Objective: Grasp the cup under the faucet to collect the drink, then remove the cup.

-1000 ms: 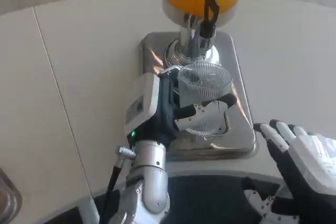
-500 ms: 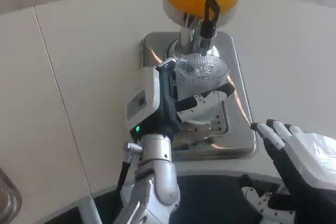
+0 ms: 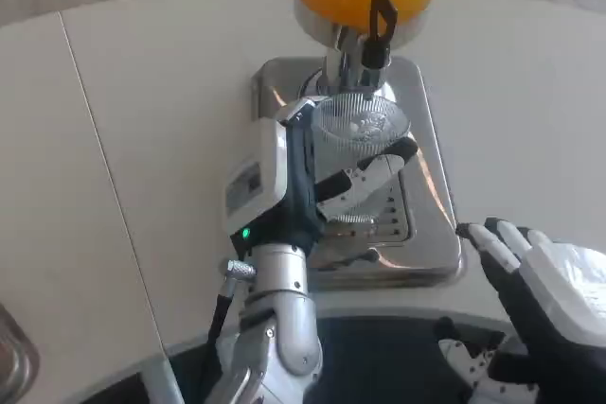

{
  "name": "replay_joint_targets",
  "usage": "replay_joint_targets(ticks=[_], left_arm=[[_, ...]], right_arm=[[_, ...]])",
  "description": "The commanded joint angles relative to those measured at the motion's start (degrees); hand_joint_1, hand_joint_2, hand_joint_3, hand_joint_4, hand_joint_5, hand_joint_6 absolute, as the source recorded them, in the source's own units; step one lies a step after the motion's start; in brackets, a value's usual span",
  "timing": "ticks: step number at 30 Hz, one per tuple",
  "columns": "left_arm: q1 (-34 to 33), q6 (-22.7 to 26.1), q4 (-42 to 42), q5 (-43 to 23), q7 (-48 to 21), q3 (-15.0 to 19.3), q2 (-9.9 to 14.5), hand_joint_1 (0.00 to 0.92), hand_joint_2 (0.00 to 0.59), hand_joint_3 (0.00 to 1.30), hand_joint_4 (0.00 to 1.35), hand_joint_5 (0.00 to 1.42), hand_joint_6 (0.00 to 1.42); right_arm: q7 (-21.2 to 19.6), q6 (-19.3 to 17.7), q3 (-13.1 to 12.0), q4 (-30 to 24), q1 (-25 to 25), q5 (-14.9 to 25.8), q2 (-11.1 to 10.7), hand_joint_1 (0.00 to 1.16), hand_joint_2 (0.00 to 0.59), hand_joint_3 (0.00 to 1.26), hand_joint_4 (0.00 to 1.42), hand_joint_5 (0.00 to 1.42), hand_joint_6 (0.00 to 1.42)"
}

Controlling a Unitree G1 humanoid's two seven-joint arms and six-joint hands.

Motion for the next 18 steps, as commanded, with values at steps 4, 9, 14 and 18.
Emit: replay_joint_targets(ticks=[4,9,14,18], left_arm=[[1.4,-0.6,-3.2,0.7,-0.6,-0.7,0.6,0.254,0.08,0.41,0.21,0.44,0.51],[2.0,-0.6,-4.8,0.7,-1.2,-0.9,0.8,0.244,0.079,0.32,0.13,0.36,0.4],[2.3,0.4,-6.6,0.8,-2.8,-1.6,0.6,0.24,0.07,0.28,0.09,0.32,0.36],[3.0,0.6,-7.3,0.4,-4.0,-2.0,0.4,0.239,0.071,0.26,0.08,0.3,0.34]], right_arm=[[-0.2,-0.2,-0.3,-0.4,0.5,1.2,0.2,0.54,0.468,0.08,0.0,0.0,0.0],[-0.7,-0.2,-0.4,0.0,0.4,1.8,0.0,0.54,0.468,0.08,0.0,0.0,0.0],[-1.3,-0.1,-1.0,0.1,0.3,2.7,-0.3,0.54,0.464,0.08,0.0,0.0,0.0],[-1.9,0.1,-1.6,0.5,0.2,3.3,-0.5,0.55,0.46,0.09,0.0,0.0,0.0]])
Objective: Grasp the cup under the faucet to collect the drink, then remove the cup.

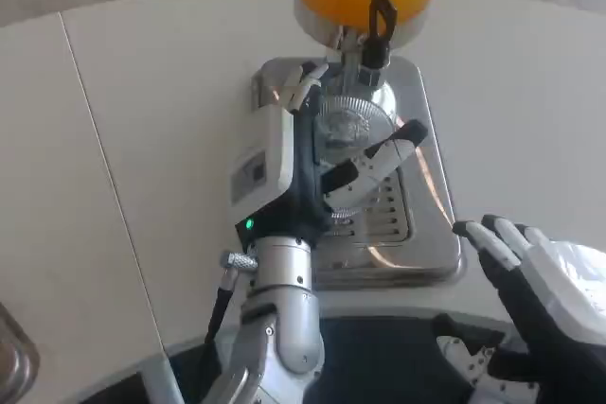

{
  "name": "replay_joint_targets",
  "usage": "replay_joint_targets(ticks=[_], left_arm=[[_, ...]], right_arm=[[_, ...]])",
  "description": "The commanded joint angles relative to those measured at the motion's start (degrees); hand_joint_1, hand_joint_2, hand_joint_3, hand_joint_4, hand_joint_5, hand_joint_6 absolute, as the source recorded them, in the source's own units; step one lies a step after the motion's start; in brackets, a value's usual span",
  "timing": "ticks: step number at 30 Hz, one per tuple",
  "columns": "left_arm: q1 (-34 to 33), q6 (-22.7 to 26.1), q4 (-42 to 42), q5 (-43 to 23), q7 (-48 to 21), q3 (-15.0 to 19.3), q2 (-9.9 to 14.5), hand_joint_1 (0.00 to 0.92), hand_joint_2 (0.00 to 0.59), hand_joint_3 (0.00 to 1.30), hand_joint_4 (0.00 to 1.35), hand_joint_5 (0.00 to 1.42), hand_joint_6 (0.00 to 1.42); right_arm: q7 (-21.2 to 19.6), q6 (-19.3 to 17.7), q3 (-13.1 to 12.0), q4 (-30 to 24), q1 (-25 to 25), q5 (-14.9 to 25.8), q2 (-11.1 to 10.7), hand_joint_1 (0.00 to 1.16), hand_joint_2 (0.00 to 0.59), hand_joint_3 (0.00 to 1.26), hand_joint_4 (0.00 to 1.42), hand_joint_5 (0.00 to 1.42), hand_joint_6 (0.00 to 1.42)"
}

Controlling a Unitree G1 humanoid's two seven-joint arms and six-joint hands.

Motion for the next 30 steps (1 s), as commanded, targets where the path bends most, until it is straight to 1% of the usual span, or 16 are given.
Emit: replay_joint_targets(ticks=[1,5,8,10,14,19,21,22,24,27,29,30], left_arm=[[1.7,0.5,-1.0,0.4,-1.5,-0.7,-0.5,0.239,0.072,0.26,0.08,0.3,0.34],[1.9,0.0,-1.4,0.2,-2.1,-0.6,-0.1,0.232,0.072,0.23,0.06,0.28,0.33],[2.4,-0.7,-2.3,-0.2,-2.7,-0.1,0.6,0.215,0.07,0.17,0.04,0.26,0.32],[3.0,-1.0,-3.4,-0.4,-3.0,0.4,1.2,0.21,0.069,0.16,0.04,0.26,0.31],[4.4,-1.8,-6.3,-0.7,-3.7,1.9,3.0,0.191,0.069,0.13,0.04,0.26,0.31],[8.0,-2.7,-13.6,-2.1,-6.1,6.2,6.9,0.183,0.07,0.13,0.04,0.26,0.31],[9.1,-2.9,-15.5,-2.6,-7.3,7.1,8.0,0.178,0.071,0.12,0.05,0.26,0.31],[9.7,-3.2,-16.6,-2.8,-8.1,7.6,8.9,0.166,0.069,0.12,0.06,0.27,0.31],[12.3,-5.3,-20.2,-3.9,-11.3,9.0,12.3,0.162,0.069,0.12,0.07,0.27,0.3],[15.5,-8.8,-23.6,-5.2,-15.3,10.4,16.3,0.158,0.069,0.13,0.09,0.25,0.3],[18.8,-12.3,-25.9,-6.5,-18.0,11.6,19.6,0.155,0.078,0.14,0.1,0.24,0.3],[20.0,-13.4,-26.6,-6.9,-19.0,12.1,20.5,0.153,0.08,0.14,0.1,0.24,0.3]], right_arm=[[-1.2,0.0,-0.7,0.5,0.3,0.6,-0.2,0.55,0.46,0.09,0.0,0.0,0.0],[-1.4,-0.1,-0.4,0.0,1.2,0.4,0.0,0.55,0.459,0.09,0.0,0.0,0.0],[-1.8,-0.3,0.1,-0.3,1.6,0.1,0.3,0.55,0.458,0.09,0.0,0.0,0.0],[-2.0,-0.3,0.3,-0.4,1.7,0.0,0.5,0.55,0.458,0.09,0.0,0.0,0.0],[-2.7,-0.4,0.6,-0.2,1.7,0.1,0.6,0.55,0.457,0.09,0.0,0.0,0.0],[-4.6,-0.3,0.9,1.0,1.2,1.0,0.6,0.56,0.454,0.09,0.0,0.0,0.0],[-5.4,-0.3,1.0,1.2,0.8,1.5,0.7,0.56,0.453,0.09,0.0,0.0,0.0],[-6.0,-0.2,0.9,1.2,0.5,2.0,0.8,0.56,0.454,0.09,0.0,0.0,0.0],[-7.2,-0.1,0.5,0.7,0.0,3.2,1.0,0.56,0.455,0.09,0.0,0.0,0.0],[-10.1,-0.1,-1.0,-1.0,-0.2,7.6,1.0,0.56,0.456,0.09,0.0,0.0,0.0],[-11.5,-0.2,-2.1,-1.7,-0.5,10.7,0.6,0.56,0.456,0.09,0.0,0.0,0.0],[-12.1,-0.2,-2.6,-1.8,-0.8,12.1,0.3,0.56,0.456,0.09,0.0,0.0,0.0]])
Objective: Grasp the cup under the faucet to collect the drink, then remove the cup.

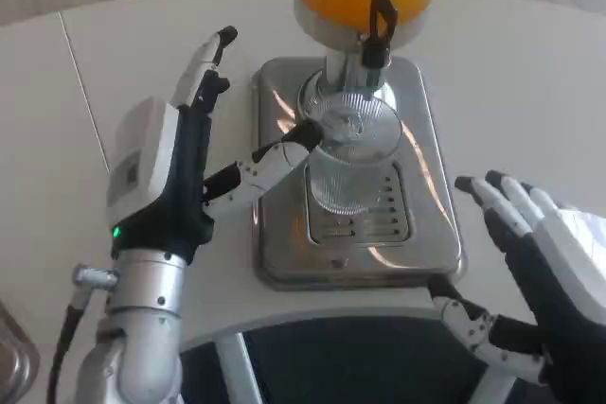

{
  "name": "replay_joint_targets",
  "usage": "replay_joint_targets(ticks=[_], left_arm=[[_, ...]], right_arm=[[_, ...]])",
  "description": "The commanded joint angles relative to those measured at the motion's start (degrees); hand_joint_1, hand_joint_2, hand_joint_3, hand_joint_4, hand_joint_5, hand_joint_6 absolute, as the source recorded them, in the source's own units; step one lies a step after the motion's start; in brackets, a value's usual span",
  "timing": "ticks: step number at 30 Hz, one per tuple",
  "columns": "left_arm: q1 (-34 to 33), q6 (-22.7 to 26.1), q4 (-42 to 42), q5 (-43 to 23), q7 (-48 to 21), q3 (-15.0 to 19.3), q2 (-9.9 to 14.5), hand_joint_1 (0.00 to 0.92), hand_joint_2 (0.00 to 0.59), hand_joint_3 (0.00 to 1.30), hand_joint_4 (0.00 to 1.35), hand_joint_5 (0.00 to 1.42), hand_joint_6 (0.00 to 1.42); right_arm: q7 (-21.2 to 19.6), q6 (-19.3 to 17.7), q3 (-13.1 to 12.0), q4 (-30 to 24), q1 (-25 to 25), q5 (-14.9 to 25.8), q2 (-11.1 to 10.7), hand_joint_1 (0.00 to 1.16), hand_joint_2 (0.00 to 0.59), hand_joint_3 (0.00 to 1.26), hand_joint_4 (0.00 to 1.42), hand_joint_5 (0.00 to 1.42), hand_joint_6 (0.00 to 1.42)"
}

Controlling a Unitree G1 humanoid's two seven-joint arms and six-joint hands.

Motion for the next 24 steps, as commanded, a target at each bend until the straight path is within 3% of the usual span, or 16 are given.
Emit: replay_joint_targets(ticks=[1,4,8,15,18,24], left_arm=[[6.5,-6.9,-4.3,-2.2,-5.1,2.0,5.4,0.152,0.08,0.14,0.1,0.24,0.3],[13.0,-13.1,-7.5,-3.2,-7.6,5.1,10.7,0.141,0.083,0.14,0.1,0.23,0.28],[18.8,-20.1,-7.7,-3.1,-9.3,8.8,15.9,0.134,0.085,0.13,0.08,0.21,0.26],[27.2,-32.3,-5.8,-0.8,-9.3,15.1,23.3,0.124,0.099,0.09,0.02,0.15,0.22],[30.3,-35.9,-6.9,1.5,-8.7,17.3,24.6,0.116,0.102,0.06,0.0,0.11,0.2],[35.5,-39.1,-9.7,5.4,-8.8,20.6,24.4,0.109,0.104,0.03,0.0,0.07,0.17]], right_arm=[[-3.3,-0.2,-2.4,-1.6,-1.0,5.7,-1.0,0.56,0.455,0.09,0.0,0.0,0.0],[-4.4,0.0,-3.4,-0.8,-3.1,7.9,-2.0,0.55,0.456,0.09,0.0,0.0,0.0],[-5.5,-0.1,-3.4,-0.5,-4.2,9.3,-2.5,0.55,0.455,0.09,0.0,0.0,0.0],[-7.7,0.4,-3.4,1.4,-8.8,11.2,-3.0,0.54,0.455,0.09,0.0,0.0,0.0],[-8.4,1.0,-3.8,3.7,-11.7,12.1,-3.9,0.54,0.454,0.09,0.0,0.0,0.0],[-12.3,0.8,-4.7,10.9,-16.9,16.5,-6.1,0.46,0.445,0.06,0.0,0.0,0.0]])
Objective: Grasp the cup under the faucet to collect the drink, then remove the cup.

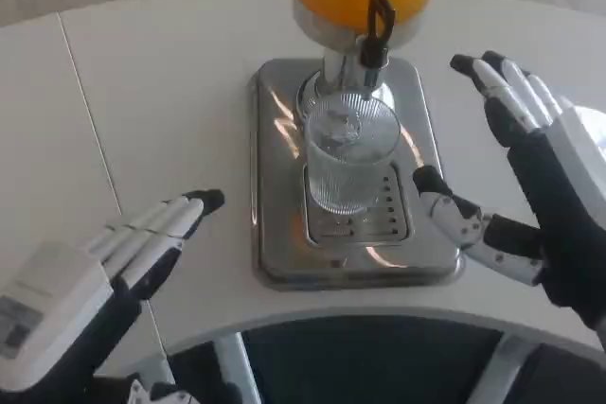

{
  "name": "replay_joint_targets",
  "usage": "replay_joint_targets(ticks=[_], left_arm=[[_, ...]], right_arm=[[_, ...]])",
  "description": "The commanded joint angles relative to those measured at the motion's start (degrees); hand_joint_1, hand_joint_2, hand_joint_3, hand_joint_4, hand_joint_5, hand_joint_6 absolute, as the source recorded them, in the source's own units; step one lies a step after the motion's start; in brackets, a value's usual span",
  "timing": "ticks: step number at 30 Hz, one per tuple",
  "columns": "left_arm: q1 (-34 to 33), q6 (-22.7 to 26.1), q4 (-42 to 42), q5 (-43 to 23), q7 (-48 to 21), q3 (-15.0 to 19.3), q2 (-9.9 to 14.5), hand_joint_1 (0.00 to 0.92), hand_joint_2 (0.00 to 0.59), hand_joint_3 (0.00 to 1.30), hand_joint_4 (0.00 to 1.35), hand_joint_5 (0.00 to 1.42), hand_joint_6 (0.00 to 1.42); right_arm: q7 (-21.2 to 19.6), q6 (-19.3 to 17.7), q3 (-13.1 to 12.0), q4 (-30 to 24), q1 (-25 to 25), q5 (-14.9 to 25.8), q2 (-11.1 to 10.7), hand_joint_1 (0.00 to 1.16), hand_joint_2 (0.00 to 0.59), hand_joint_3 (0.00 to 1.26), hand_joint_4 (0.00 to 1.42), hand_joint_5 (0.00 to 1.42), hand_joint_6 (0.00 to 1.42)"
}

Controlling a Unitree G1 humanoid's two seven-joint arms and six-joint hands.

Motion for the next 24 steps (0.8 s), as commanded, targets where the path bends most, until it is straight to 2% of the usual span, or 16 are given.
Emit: replay_joint_targets(ticks=[1,7,16,24], left_arm=[[3.5,-2.8,-2.0,2.3,0.1,2.2,0.3,0.109,0.104,0.03,0.0,0.07,0.17],[5.1,-4.4,-2.4,2.6,-0.7,4.2,0.6,0.109,0.104,0.03,0.0,0.06,0.16],[6.3,-4.9,-2.9,2.9,-1.9,4.8,0.4,0.109,0.104,0.03,0.0,0.05,0.15],[8.4,-4.7,-4.4,2.9,-2.3,5.3,-0.3,0.109,0.105,0.03,0.0,0.04,0.15]], right_arm=[[-4.4,-0.8,-0.7,4.5,-2.5,3.2,-2.3,0.46,0.445,0.06,0.0,0.0,0.0],[-9.0,-1.9,0.6,6.6,-2.6,5.6,-4.1,0.45,0.444,0.06,0.0,0.0,0.01],[-14.6,-3.7,3.9,7.9,-4.0,6.7,-4.5,0.44,0.444,0.05,0.0,0.0,0.02],[-19.4,-7.4,2.9,13.4,-6.0,10.4,-7.7,0.44,0.445,0.05,0.0,0.0,0.02]])
